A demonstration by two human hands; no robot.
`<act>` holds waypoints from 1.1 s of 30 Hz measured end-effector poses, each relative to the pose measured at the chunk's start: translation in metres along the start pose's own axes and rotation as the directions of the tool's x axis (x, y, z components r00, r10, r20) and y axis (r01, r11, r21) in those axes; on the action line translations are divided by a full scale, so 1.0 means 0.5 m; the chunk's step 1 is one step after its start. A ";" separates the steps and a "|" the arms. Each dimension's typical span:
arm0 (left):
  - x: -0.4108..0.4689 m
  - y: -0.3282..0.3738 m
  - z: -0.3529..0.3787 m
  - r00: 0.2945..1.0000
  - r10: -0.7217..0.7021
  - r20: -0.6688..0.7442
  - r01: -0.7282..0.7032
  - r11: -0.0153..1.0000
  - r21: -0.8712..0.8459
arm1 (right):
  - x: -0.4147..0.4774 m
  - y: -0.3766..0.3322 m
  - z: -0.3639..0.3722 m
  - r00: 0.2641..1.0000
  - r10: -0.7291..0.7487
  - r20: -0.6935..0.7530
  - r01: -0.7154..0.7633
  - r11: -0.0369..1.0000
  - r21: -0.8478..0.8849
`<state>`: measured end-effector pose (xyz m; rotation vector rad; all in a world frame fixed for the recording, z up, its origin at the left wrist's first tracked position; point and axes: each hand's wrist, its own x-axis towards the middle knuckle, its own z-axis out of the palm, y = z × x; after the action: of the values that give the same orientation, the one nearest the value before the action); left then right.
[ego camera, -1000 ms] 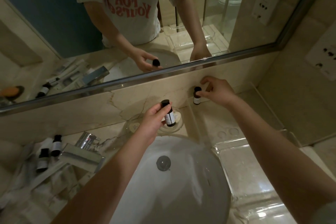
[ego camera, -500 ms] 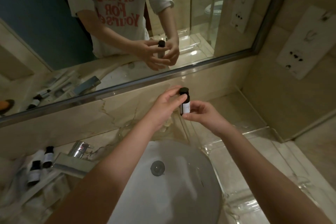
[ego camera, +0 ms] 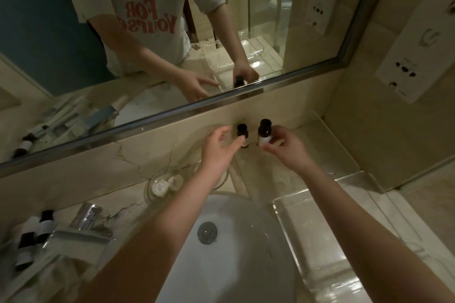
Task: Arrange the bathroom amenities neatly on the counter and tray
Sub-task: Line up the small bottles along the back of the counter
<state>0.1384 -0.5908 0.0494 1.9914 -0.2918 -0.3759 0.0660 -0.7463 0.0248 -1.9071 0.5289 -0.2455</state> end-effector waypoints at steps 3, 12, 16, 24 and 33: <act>0.020 -0.047 0.022 0.995 -0.104 -0.005 0.104 0.995 0.008 | 0.053 0.011 -0.001 0.999 0.026 -0.038 -0.029 0.996 -0.082; 0.079 -0.061 0.079 0.995 -0.099 -0.035 0.103 0.980 0.173 | 0.107 0.027 0.015 0.994 -0.052 0.099 0.082 0.942 -0.326; 0.097 -0.065 0.086 0.997 -0.065 -0.040 0.073 0.971 0.226 | 0.115 0.035 0.011 0.990 -0.076 0.115 0.115 0.916 -0.383; 0.099 -0.066 0.078 0.999 -0.051 -0.004 0.050 0.970 0.239 | 0.115 0.047 0.018 0.996 -0.027 0.084 0.058 0.917 -0.394; 0.024 -0.064 0.022 0.995 -0.096 0.035 0.086 0.972 0.217 | 0.018 0.046 0.001 0.993 -0.063 -0.103 0.019 0.925 -0.381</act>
<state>0.1463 -0.5908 0.0145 2.2167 -0.2805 -0.4650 0.0683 -0.7575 0.0028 -2.2931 0.6495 -0.2967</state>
